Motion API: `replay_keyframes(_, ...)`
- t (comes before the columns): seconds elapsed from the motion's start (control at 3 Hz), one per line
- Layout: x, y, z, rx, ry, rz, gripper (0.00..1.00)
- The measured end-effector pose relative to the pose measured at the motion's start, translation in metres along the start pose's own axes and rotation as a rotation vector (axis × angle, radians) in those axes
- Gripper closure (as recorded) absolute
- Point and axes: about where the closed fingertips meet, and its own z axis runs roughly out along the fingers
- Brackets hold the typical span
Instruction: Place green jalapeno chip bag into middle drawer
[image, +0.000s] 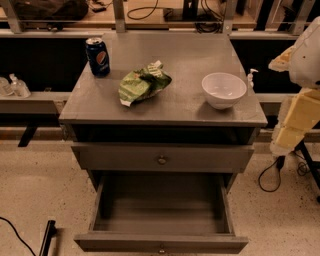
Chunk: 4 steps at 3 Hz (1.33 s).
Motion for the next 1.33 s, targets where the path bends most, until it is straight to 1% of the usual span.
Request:
replay_keyframes(0.33, 0.000, 0.000, 0.000, 0.000, 0.000, 0.000, 0.00)
replay_keyframes(0.67, -0.034, -0.020, 0.019, -0.016, -0.020, -0.044, 0.00)
replay_keyframes(1.0, -0.097, -0.059, 0.053, -0.044, -0.066, -0.097, 0.00)
replay_keyframes(1.33, -0.159, -0.093, 0.092, -0.071, -0.115, -0.141, 0.00)
